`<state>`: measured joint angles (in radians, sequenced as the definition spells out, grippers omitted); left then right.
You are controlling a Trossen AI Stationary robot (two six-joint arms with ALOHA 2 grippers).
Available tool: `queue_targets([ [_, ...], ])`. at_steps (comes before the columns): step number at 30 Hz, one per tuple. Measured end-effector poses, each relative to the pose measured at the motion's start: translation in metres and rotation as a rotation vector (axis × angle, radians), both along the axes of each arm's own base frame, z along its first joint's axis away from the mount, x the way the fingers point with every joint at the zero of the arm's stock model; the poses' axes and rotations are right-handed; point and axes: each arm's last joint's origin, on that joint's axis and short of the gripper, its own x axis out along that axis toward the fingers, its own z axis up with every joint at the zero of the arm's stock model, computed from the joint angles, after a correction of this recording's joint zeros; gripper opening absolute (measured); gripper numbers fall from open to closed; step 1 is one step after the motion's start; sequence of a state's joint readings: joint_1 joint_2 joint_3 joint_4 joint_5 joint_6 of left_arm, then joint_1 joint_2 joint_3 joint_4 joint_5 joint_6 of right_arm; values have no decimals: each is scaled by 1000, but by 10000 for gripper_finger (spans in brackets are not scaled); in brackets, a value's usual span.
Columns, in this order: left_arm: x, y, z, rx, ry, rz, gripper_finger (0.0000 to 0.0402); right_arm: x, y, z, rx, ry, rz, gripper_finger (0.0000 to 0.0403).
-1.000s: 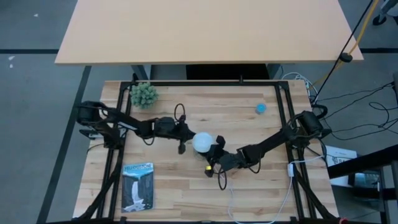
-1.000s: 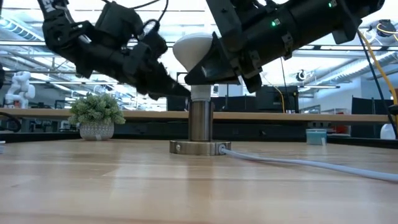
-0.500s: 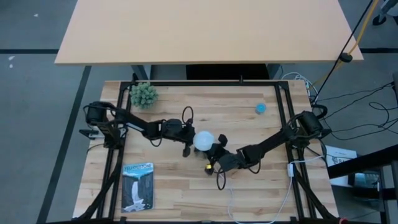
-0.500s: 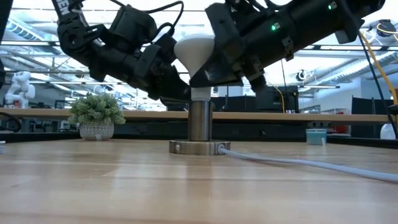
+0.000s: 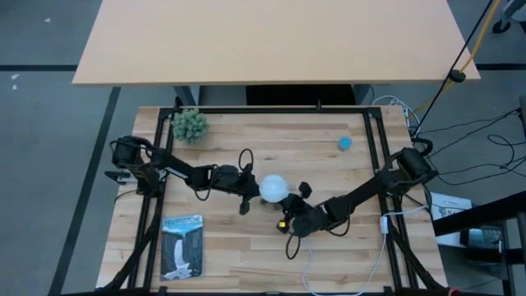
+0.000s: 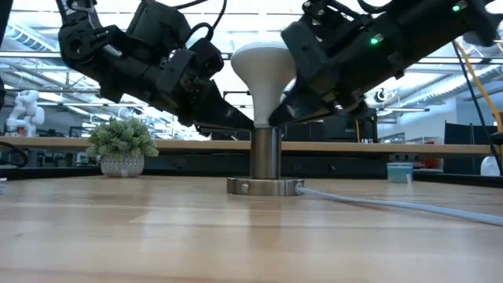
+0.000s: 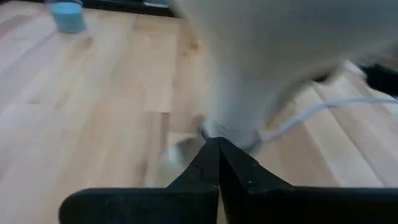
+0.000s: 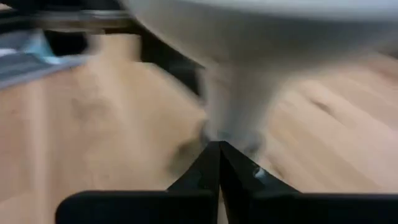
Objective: Screw lightbulb
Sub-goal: Remove the lightbulb from the lamp
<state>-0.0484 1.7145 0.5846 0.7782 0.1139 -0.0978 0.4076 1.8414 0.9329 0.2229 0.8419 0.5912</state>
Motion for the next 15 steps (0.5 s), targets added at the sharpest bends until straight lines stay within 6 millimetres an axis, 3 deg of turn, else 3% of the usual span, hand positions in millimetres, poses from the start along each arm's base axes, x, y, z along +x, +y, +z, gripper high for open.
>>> queue_targets([
  [6,-2,-20,0,-17,1,-111,0,-14,-4,2,-36,22,-131,0],
  [15,-1,-14,0,3,1,-33,0,-18,1,8,28,13,-105,0],
])
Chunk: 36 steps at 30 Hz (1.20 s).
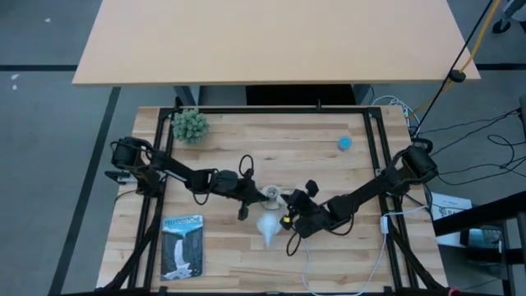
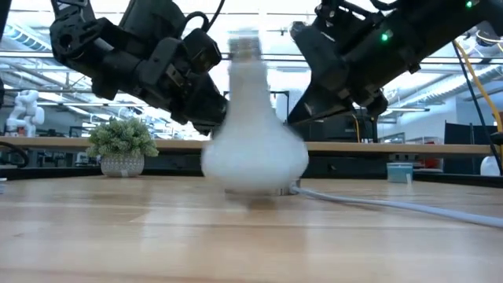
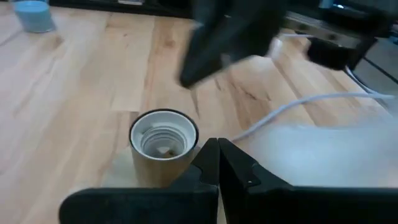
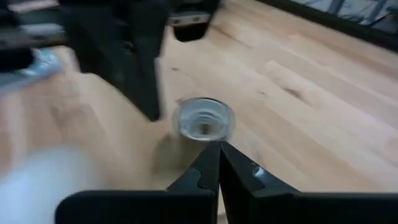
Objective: Screw lightbulb
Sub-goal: Remove the lightbulb from the lamp, then return to Home Position
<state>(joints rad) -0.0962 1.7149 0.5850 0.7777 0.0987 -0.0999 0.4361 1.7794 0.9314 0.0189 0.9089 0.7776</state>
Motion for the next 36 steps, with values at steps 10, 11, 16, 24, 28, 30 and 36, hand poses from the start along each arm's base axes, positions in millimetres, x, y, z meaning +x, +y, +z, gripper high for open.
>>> queue_targets([
  [10,1,7,0,-3,0,78,0,4,-4,1,18,-9,0,0],
  [11,1,7,0,-2,0,80,0,3,-5,1,15,-3,0,0],
  [16,1,11,0,-2,-1,93,0,2,-5,-1,4,20,0,0],
  [24,1,24,2,2,-4,134,0,-4,-7,-1,-27,97,18,0],
  [28,-8,30,15,12,-51,148,0,-18,-10,15,-11,166,33,0],
  [30,-17,33,22,18,-73,154,0,-27,-13,26,-28,204,45,0],
  [36,-50,32,48,11,-153,154,0,-51,-22,57,-98,288,103,0],
])
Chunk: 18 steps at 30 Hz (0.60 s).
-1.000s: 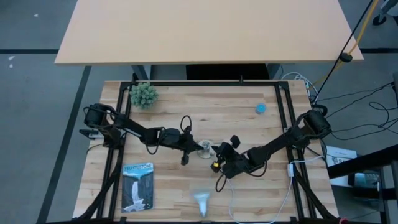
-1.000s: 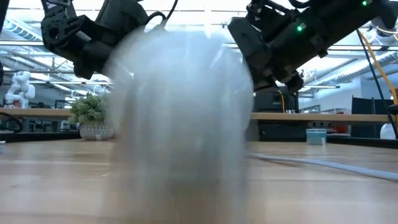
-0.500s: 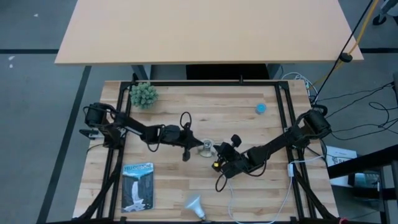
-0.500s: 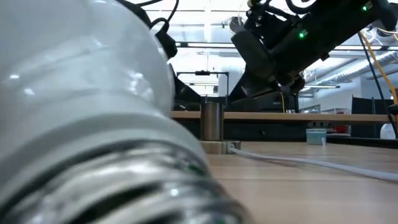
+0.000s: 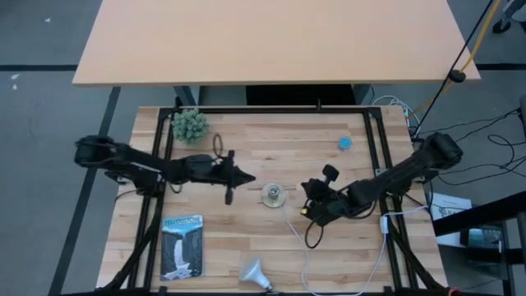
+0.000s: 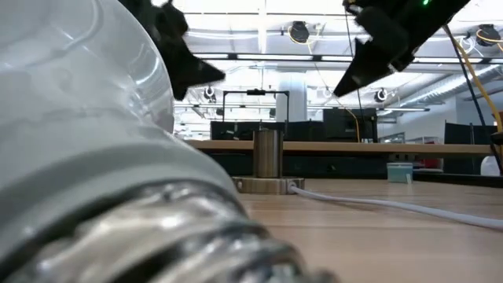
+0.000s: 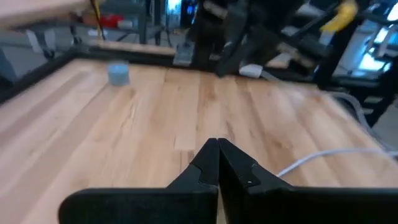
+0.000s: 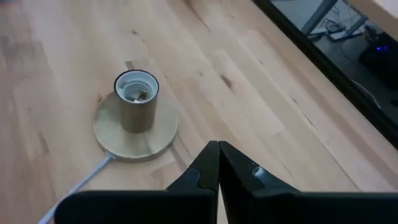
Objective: Screw lightbulb
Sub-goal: Return to Home Position
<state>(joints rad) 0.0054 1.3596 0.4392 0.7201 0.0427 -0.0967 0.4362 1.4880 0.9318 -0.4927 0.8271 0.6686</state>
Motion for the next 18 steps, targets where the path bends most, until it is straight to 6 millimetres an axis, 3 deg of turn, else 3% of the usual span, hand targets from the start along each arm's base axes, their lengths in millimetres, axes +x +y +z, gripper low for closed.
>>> queue_targets([
  [10,-48,-1,40,-33,-35,-11,0,-13,-4,26,54,-57,32,0],
  [18,-96,2,40,16,192,40,0,-14,-4,26,73,-29,69,0],
])
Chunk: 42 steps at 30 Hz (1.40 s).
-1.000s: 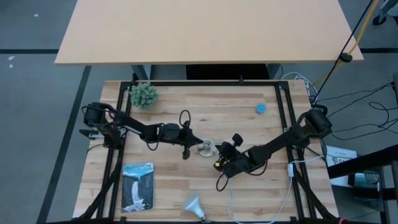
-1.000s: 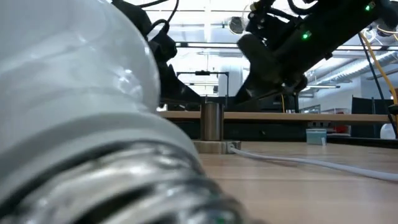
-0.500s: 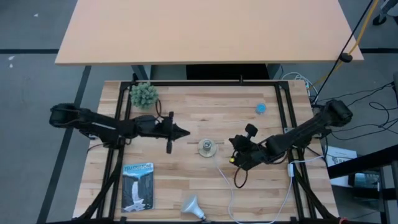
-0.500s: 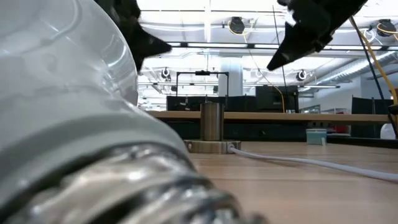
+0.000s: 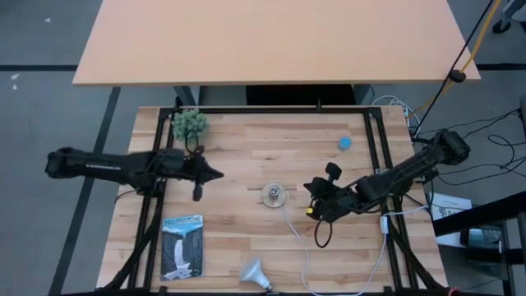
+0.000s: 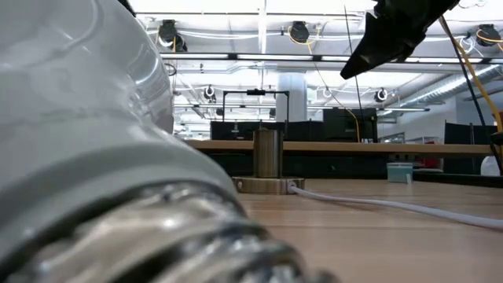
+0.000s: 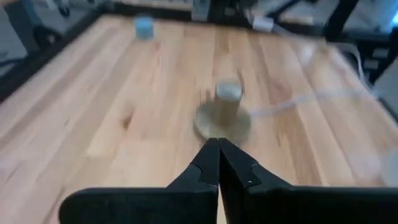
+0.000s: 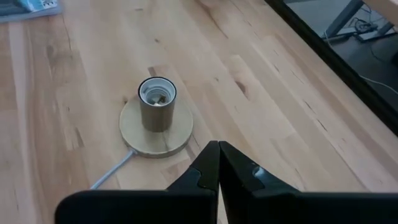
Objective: Screw lightbulb
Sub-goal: Return to Home Position
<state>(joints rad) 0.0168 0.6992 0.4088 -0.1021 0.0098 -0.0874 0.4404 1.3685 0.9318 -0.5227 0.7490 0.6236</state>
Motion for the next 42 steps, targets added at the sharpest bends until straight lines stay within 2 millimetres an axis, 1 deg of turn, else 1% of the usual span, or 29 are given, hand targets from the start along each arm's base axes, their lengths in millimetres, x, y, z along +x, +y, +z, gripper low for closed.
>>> queue_targets([
  [6,-23,-3,-4,22,97,-26,0,0,0,0,-18,15,16,0],
  [9,-33,-4,-10,21,170,-37,0,0,0,0,-18,16,16,0],
  [14,-42,-8,-38,-12,225,-54,0,0,0,0,-19,16,16,0],
  [19,-48,-12,-70,-26,320,-77,0,0,0,0,-19,17,16,0],
  [22,-50,-13,-81,-46,346,-72,0,0,0,0,-22,16,14,0],
  [25,-51,-13,-83,-66,355,-60,0,0,0,0,-28,17,16,0],
  [33,-48,-13,-79,-74,302,-60,0,0,0,0,-31,19,17,0],
  [42,-48,-13,-79,-75,302,-60,0,0,0,0,-54,36,40,0],
])
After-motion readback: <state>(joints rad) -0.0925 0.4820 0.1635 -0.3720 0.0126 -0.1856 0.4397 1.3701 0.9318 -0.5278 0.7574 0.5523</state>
